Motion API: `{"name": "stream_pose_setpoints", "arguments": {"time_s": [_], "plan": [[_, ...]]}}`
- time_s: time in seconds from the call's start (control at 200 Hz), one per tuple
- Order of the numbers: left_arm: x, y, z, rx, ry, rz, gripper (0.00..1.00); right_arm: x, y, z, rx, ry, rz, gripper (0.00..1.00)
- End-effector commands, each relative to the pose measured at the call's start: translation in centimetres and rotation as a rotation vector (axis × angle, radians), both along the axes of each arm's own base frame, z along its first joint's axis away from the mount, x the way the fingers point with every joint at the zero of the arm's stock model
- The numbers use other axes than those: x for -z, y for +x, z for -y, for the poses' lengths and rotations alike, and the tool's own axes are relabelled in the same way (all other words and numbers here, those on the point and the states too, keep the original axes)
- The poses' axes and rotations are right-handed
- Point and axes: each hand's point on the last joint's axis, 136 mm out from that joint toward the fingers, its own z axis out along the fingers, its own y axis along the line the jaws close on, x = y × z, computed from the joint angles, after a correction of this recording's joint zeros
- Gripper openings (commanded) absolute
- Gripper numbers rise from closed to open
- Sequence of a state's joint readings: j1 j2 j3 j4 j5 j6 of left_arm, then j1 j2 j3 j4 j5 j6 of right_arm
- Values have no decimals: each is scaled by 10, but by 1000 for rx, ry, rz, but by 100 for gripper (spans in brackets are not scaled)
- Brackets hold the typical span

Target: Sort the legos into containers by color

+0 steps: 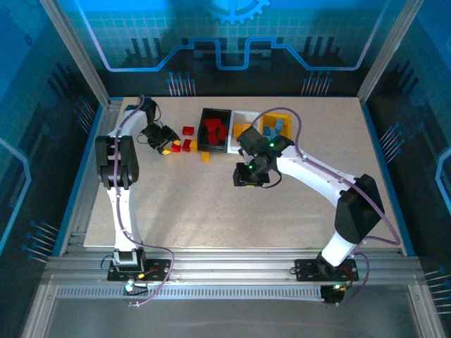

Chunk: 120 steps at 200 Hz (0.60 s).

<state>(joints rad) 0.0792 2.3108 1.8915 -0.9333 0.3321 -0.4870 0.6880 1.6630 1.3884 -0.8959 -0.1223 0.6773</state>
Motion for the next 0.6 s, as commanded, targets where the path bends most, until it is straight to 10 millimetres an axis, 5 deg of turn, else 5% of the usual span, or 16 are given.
{"name": "stream_pose_setpoints", "arguments": {"time_s": [0.0,0.27,0.595], "plan": [[9,-7,-7,23,32,-48,47,-6,0,4,15,8,21,35],[12,-4,-17,70,104,-57,56,-6,0,3,16,15,19,35],[17,4,-21,124,150,-46,40,-9,-2,6,19,5,20,35]]}}
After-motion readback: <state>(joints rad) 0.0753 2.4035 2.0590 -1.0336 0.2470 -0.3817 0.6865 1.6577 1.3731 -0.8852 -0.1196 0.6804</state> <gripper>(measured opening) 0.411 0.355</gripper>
